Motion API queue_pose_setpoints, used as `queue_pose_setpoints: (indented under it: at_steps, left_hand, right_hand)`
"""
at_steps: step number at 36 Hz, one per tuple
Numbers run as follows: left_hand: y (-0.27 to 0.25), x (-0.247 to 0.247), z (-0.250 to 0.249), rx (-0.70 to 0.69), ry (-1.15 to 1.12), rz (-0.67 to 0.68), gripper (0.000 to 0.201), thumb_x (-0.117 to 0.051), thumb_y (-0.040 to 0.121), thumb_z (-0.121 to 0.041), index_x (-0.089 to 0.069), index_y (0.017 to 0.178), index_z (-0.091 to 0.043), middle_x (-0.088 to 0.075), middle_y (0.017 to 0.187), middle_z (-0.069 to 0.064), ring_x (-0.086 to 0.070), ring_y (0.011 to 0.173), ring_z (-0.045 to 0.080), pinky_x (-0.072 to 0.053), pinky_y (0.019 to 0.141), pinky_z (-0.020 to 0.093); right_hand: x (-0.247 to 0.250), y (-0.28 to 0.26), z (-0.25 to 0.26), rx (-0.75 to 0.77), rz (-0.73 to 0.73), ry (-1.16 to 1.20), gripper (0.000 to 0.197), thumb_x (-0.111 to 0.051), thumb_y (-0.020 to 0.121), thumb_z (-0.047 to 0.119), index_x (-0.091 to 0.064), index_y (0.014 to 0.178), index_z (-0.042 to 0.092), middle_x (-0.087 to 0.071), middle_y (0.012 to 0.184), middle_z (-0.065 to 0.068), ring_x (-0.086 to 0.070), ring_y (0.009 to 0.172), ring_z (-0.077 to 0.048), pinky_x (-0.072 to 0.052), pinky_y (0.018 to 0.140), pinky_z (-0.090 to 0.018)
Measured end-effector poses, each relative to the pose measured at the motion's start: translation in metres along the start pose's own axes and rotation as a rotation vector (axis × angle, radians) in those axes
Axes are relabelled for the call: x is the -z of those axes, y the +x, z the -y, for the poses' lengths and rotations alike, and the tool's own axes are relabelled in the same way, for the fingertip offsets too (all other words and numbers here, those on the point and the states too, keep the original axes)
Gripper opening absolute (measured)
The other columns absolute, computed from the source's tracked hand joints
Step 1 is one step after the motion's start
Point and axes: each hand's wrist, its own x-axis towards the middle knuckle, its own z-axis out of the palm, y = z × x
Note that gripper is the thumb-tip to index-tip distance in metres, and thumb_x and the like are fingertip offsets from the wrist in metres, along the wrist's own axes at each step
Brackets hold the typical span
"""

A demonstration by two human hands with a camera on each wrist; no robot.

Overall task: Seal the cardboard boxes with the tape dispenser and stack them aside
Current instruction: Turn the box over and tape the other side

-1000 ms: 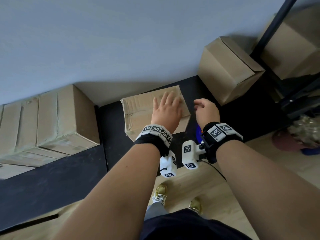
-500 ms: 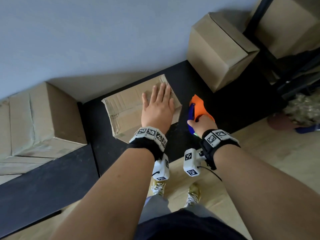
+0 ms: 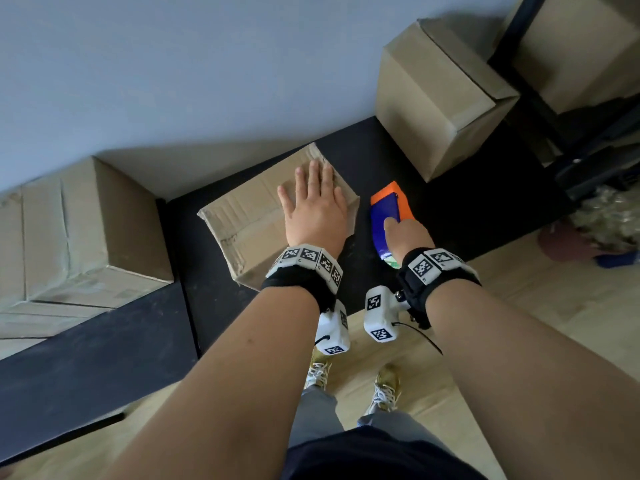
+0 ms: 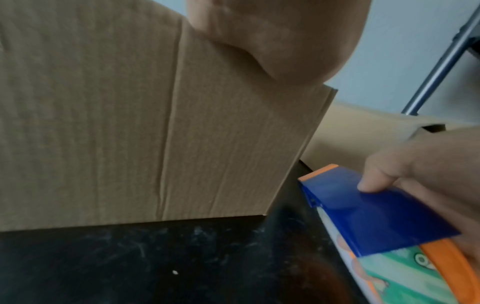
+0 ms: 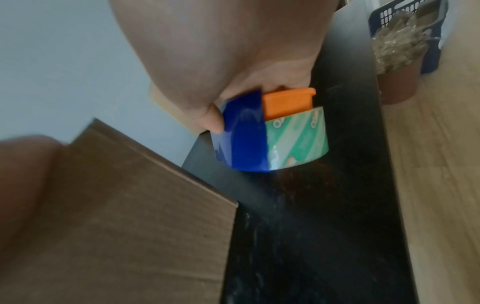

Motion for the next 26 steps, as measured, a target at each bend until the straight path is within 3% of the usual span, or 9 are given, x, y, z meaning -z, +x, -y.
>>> queue_pose_setpoints:
  at_steps: [2, 4, 8, 12, 14, 16, 19, 22, 26]
  left_hand:
    - [0.000, 0.002, -0.008, 0.056, -0.029, 0.014, 0.053, -0.014, 0.103, -0.033, -0.008, 0.154, -0.021, -0.003, 0.162, -0.003, 0.004, 0.149, 0.020, 0.006, 0.117, 0.052]
    - [0.001, 0.008, -0.015, 0.104, -0.054, 0.033, 0.053, -0.016, 0.103, -0.031, -0.009, 0.154, -0.020, -0.003, 0.162, -0.001, 0.004, 0.149, 0.022, 0.005, 0.116, 0.054]
    - [0.006, 0.027, -0.019, 0.080, -0.231, -0.042, 0.054, -0.034, 0.096, -0.020, -0.029, 0.148, -0.010, -0.026, 0.156, 0.008, -0.020, 0.144, 0.027, -0.017, 0.117, 0.041]
    - [0.018, 0.057, -0.021, 0.169, -0.544, -0.048, 0.040, -0.043, 0.094, -0.012, -0.055, 0.132, -0.014, -0.060, 0.129, 0.008, -0.054, 0.119, 0.025, -0.040, 0.096, 0.028]
    - [0.025, 0.066, -0.023, 0.190, -0.690, 0.007, 0.025, -0.048, 0.090, -0.013, -0.070, 0.102, -0.014, -0.068, 0.101, 0.011, -0.062, 0.093, 0.026, -0.047, 0.088, 0.033]
    - [0.028, 0.075, -0.027, 0.263, -0.911, 0.115, 0.022, -0.047, 0.092, -0.016, -0.060, 0.074, -0.015, -0.060, 0.078, 0.007, -0.055, 0.069, 0.023, -0.050, 0.071, 0.034]
    - [0.025, 0.088, -0.033, 0.418, -1.279, 0.278, 0.034, -0.038, 0.101, -0.020, -0.051, 0.072, -0.009, -0.053, 0.069, 0.006, -0.048, 0.056, 0.018, -0.037, 0.050, 0.026]
    - [0.019, 0.094, -0.034, 0.422, -1.283, 0.326, 0.051, -0.037, 0.101, -0.042, -0.062, 0.081, -0.003, -0.065, 0.073, 0.011, -0.057, 0.061, 0.024, -0.044, 0.057, 0.027]
    - [0.018, 0.097, -0.032, 0.435, -1.311, 0.310, 0.044, -0.044, 0.097, -0.046, -0.062, 0.082, -0.009, -0.068, 0.078, 0.007, -0.061, 0.068, 0.021, -0.046, 0.063, 0.027]
  right_hand:
    - [0.013, -0.005, 0.004, -0.066, 0.011, 0.060, 0.049, -0.033, 0.102, 0.033, -0.056, 0.121, -0.005, -0.059, 0.120, -0.026, -0.056, 0.108, -0.036, -0.040, 0.088, -0.038]
    - [0.028, -0.010, 0.006, -0.037, 0.016, 0.151, 0.043, -0.034, 0.099, 0.031, -0.058, 0.104, -0.004, -0.059, 0.117, -0.028, -0.055, 0.101, -0.035, -0.036, 0.081, -0.036]
    - [0.058, -0.016, 0.008, 0.005, -0.031, 0.355, 0.044, -0.048, 0.092, 0.040, -0.061, 0.098, -0.002, -0.063, 0.111, -0.020, -0.058, 0.101, -0.033, -0.039, 0.083, -0.037]
    - [0.081, -0.025, 0.014, 0.040, -0.077, 0.490, 0.066, -0.064, 0.082, 0.057, -0.066, 0.111, -0.003, -0.065, 0.107, -0.012, -0.061, 0.103, -0.029, -0.041, 0.079, -0.032]
    - [0.091, -0.031, 0.017, 0.063, -0.087, 0.541, 0.072, -0.067, 0.077, 0.062, -0.066, 0.111, -0.002, -0.068, 0.107, -0.012, -0.063, 0.100, -0.028, -0.042, 0.075, -0.029]
    - [0.100, -0.037, 0.019, 0.110, -0.075, 0.595, 0.064, -0.069, 0.078, 0.059, -0.069, 0.102, 0.000, -0.069, 0.096, -0.008, -0.064, 0.089, -0.023, -0.043, 0.066, -0.025]
    - [0.111, -0.049, 0.021, 0.176, -0.020, 0.639, 0.047, -0.069, 0.081, 0.053, -0.068, 0.082, 0.006, -0.067, 0.078, -0.002, -0.062, 0.074, -0.018, -0.044, 0.060, -0.022]
    - [0.119, -0.059, 0.020, 0.211, 0.018, 0.675, 0.045, -0.072, 0.079, 0.052, -0.067, 0.077, 0.007, -0.069, 0.076, -0.005, -0.065, 0.072, -0.021, -0.048, 0.067, -0.030]
    - [0.124, -0.066, 0.014, 0.245, 0.065, 0.661, 0.048, -0.074, 0.077, 0.052, -0.069, 0.078, 0.004, -0.069, 0.074, -0.010, -0.064, 0.064, -0.024, -0.050, 0.064, -0.032]
